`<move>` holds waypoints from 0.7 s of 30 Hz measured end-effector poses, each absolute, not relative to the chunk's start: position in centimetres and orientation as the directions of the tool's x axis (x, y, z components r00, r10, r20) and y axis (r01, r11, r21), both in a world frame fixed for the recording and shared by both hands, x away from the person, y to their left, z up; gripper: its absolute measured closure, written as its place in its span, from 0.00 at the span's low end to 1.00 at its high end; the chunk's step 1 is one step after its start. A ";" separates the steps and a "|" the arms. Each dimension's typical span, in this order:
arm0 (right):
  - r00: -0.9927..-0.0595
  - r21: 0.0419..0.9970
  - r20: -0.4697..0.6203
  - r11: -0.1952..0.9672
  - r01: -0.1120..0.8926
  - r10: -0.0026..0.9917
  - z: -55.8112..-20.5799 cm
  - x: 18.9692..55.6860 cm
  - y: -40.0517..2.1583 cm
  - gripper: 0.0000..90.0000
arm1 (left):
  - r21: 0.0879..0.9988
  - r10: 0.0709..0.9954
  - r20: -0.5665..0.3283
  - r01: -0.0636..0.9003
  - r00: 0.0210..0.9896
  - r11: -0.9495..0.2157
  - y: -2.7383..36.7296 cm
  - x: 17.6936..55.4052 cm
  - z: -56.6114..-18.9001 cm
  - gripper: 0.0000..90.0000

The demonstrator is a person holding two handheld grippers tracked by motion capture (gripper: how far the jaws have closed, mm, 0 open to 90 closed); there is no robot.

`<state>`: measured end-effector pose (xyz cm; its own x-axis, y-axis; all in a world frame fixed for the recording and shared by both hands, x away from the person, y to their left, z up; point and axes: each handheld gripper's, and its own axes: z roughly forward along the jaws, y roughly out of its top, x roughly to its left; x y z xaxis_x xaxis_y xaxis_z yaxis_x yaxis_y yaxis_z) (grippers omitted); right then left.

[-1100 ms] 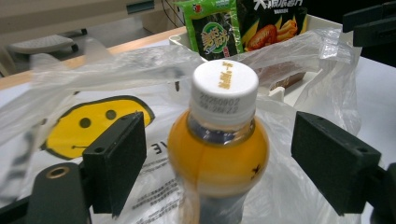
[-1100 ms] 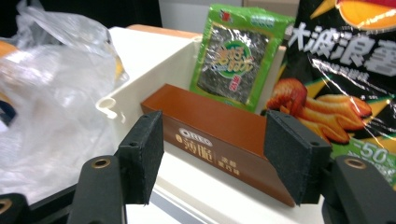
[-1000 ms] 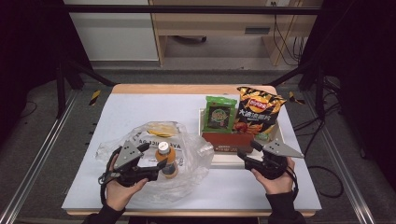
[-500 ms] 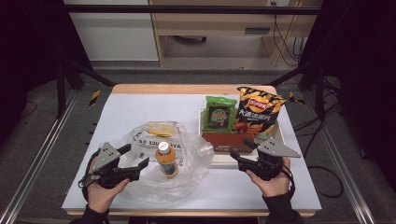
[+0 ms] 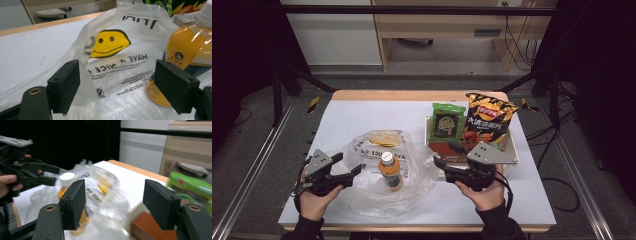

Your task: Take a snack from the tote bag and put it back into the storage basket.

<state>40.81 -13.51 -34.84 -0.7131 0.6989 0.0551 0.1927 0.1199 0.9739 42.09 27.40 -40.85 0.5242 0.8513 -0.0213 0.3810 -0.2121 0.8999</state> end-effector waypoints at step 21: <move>-0.793 0.947 0.087 0.198 0.254 0.603 -39.2 42.3 -3.9 0.35 | 0.891 0.874 -0.032 0.410 0.484 -0.194 29.3 41.8 -41.9 0.24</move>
<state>42.34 -3.88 -39.19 -0.7934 0.6025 0.0867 0.2542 0.1985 0.9466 41.85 29.32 -41.93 0.4841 0.8744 -0.0321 0.4102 -0.1944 0.8911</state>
